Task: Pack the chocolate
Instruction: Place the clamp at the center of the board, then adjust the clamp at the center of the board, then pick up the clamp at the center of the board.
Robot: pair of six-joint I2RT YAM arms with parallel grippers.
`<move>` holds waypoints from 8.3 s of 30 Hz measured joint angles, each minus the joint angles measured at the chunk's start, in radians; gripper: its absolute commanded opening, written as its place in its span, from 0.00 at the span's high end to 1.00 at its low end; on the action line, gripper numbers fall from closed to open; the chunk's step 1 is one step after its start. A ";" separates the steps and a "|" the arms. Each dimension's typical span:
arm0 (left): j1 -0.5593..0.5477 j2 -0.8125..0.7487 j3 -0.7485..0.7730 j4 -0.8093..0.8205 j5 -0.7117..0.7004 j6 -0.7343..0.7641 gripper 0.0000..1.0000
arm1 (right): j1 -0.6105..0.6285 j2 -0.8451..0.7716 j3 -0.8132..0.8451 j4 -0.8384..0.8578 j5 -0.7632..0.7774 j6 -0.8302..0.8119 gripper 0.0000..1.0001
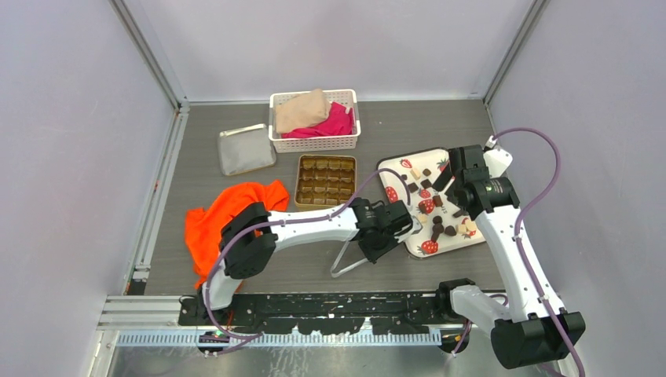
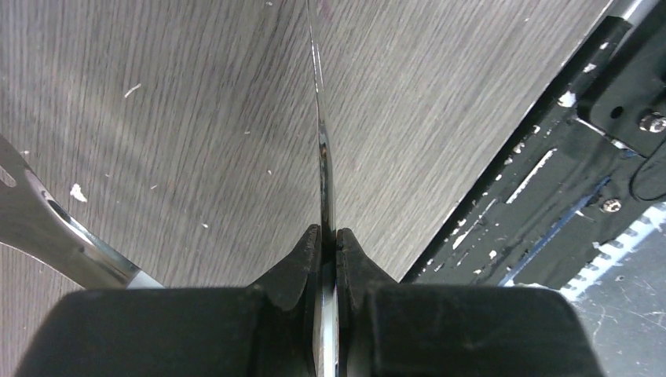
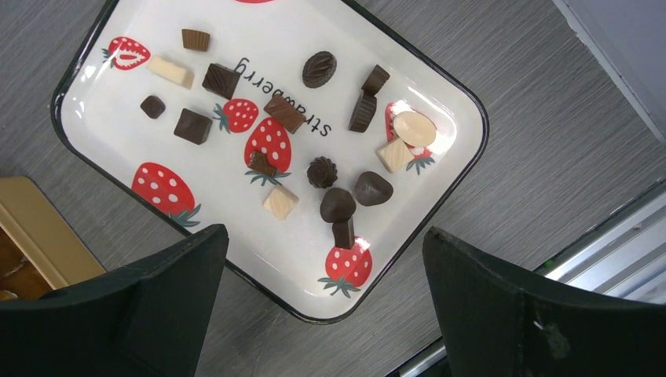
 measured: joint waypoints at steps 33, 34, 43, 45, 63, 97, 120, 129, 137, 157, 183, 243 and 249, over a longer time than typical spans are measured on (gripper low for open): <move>0.078 -0.230 0.125 -0.163 -0.059 -0.020 0.49 | 0.002 -0.052 -0.034 -0.018 -0.077 0.032 0.00; 0.112 -0.276 0.123 -0.163 -0.056 -0.031 0.49 | 0.008 -0.058 -0.044 -0.014 -0.097 0.039 0.00; 0.524 -0.613 -0.055 -0.139 -0.118 -0.164 0.49 | 0.474 -0.005 -0.204 0.056 -0.171 0.279 0.00; 0.552 -0.636 -0.089 -0.140 -0.126 -0.182 0.48 | 0.517 0.066 -0.230 0.074 -0.191 0.319 0.00; 0.592 -0.592 -0.148 -0.146 -0.108 -0.186 0.50 | 0.627 0.380 -0.325 0.325 -0.313 0.490 0.43; 0.592 -0.592 -0.209 -0.131 -0.087 -0.164 0.51 | 0.638 0.214 -0.282 0.179 -0.228 0.475 0.14; 0.592 -0.592 -0.232 -0.123 -0.076 -0.161 0.51 | 0.682 0.487 -0.261 0.293 -0.260 0.535 0.88; 0.592 -0.592 -0.232 -0.117 -0.075 -0.157 0.52 | 0.682 0.397 -0.188 0.145 -0.204 0.504 0.99; 0.592 -0.592 -0.232 -0.112 -0.082 -0.148 0.51 | 0.679 0.427 -0.047 0.022 -0.098 0.223 0.99; 0.682 -0.557 -0.229 -0.138 -0.105 -0.175 0.52 | 0.674 0.411 -0.007 0.150 -0.064 -0.244 0.09; 0.682 -0.520 -0.194 -0.137 -0.085 -0.220 0.52 | 0.749 0.082 -0.427 0.335 -0.158 0.021 0.00; 0.682 -0.520 -0.194 -0.131 -0.074 -0.227 0.53 | 0.843 0.466 -0.295 0.455 -0.198 -0.087 0.51; 0.682 -0.520 -0.194 -0.130 -0.074 -0.227 0.53 | 0.843 0.397 -0.345 0.409 -0.203 -0.057 0.68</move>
